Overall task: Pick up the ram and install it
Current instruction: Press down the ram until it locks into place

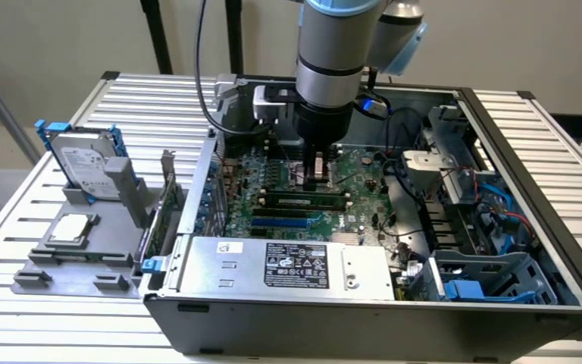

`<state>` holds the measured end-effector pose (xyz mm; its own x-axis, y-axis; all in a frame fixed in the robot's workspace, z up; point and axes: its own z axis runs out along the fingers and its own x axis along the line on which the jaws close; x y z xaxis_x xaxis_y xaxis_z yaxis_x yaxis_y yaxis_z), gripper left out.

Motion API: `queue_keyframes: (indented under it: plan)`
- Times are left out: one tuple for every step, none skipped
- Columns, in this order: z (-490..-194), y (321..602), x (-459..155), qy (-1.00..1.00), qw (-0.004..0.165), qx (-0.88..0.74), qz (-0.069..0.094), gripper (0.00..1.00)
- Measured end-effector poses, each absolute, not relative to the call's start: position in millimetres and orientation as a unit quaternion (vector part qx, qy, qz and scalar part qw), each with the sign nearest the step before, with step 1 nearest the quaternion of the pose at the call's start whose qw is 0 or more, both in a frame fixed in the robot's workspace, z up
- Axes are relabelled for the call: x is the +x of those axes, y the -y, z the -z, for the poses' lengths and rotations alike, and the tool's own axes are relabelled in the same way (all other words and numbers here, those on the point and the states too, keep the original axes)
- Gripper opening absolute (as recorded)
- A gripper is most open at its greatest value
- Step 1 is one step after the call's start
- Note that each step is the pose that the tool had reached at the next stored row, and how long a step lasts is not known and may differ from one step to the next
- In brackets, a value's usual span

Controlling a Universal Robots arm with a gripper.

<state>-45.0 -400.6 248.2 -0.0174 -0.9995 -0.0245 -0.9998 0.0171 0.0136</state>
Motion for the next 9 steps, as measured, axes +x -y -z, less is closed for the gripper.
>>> queue_keyframes:
  plan:
    - [-248.2, 400.6, -45.0, -0.713, 0.004, -0.701, -0.013, 0.11]
    - [-248.2, 400.6, -45.0, -0.713, 0.004, -0.701, -0.013, 0.11]
    - [-248.2, 400.6, -45.0, -0.713, 0.004, -0.701, -0.013, 0.11]
    - [-248.2, 400.6, -45.0, -0.713, 0.004, -0.701, -0.013, 0.11]
    - [-247.2, 400.6, -45.0, -0.713, 0.004, -0.701, -0.013, 0.11]
    - [-245.3, 400.6, -45.0, -0.713, 0.004, -0.701, -0.013, 0.11]
    - [-243.4, 400.6, -45.0, -0.713, 0.004, -0.701, -0.013, 0.11]
    - [-241.7, 400.6, -45.0, -0.713, 0.004, -0.701, -0.013, 0.11]
    - [-239.8, 400.6, -45.0, -0.713, 0.004, -0.701, -0.013, 0.11]
